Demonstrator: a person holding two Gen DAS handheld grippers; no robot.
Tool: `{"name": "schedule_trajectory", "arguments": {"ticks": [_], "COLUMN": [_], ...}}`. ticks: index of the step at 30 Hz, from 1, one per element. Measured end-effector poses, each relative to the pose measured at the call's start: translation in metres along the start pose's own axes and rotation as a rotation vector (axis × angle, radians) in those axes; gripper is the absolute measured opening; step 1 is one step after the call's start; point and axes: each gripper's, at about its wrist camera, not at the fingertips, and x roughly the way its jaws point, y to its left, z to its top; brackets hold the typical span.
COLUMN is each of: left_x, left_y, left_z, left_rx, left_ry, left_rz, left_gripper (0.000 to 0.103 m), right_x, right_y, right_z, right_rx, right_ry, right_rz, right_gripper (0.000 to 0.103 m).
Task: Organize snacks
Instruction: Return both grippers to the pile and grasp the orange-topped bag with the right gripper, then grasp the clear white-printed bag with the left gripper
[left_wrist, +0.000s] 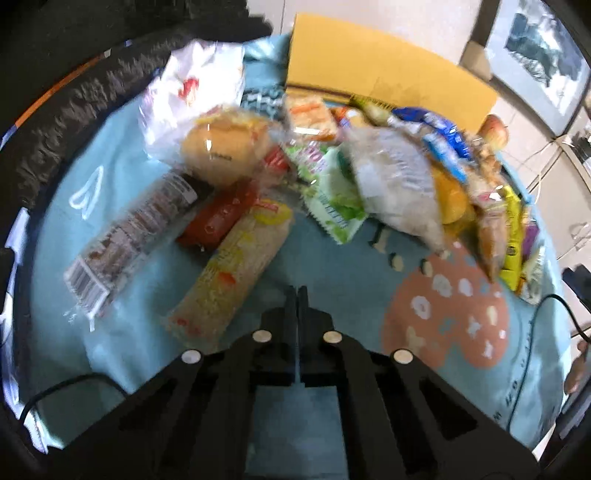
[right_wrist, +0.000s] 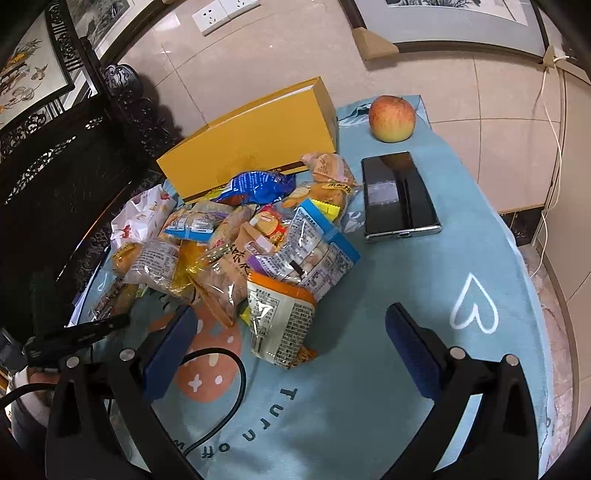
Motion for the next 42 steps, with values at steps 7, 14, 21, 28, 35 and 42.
{"name": "schedule_trajectory", "arguments": {"ticks": [7, 14, 21, 28, 35, 42], "left_x": [-0.017, -0.011, -0.024, -0.025, -0.008, 0.024], "left_y": [-0.014, 0.000, 0.008, -0.012, -0.065, -0.074], "left_z": [-0.008, -0.008, -0.005, 0.003, 0.033, 0.059], "left_rx": [0.014, 0.002, -0.010, 0.043, 0.170, 0.105], "left_ry": [-0.022, -0.030, -0.094, -0.122, -0.151, -0.107], "left_rz": [-0.081, -0.028, 0.017, -0.034, -0.053, -0.069], "left_gripper": [0.000, 0.022, 0.088, 0.091, 0.097, 0.092], "right_x": [0.017, 0.050, 0.059, 0.011, 0.006, 0.007], "right_y": [0.010, 0.039, 0.042, 0.003, 0.000, -0.006], "right_z": [0.001, -0.001, -0.016, 0.001, 0.001, 0.001], "right_rx": [-0.046, -0.167, -0.221, -0.062, -0.050, -0.057], "right_ry": [0.050, 0.111, 0.148, 0.056, 0.049, 0.061], "right_rz": [-0.097, -0.157, -0.153, 0.007, 0.078, 0.105], "right_gripper": [0.102, 0.099, 0.037, 0.037, 0.037, 0.038]}}
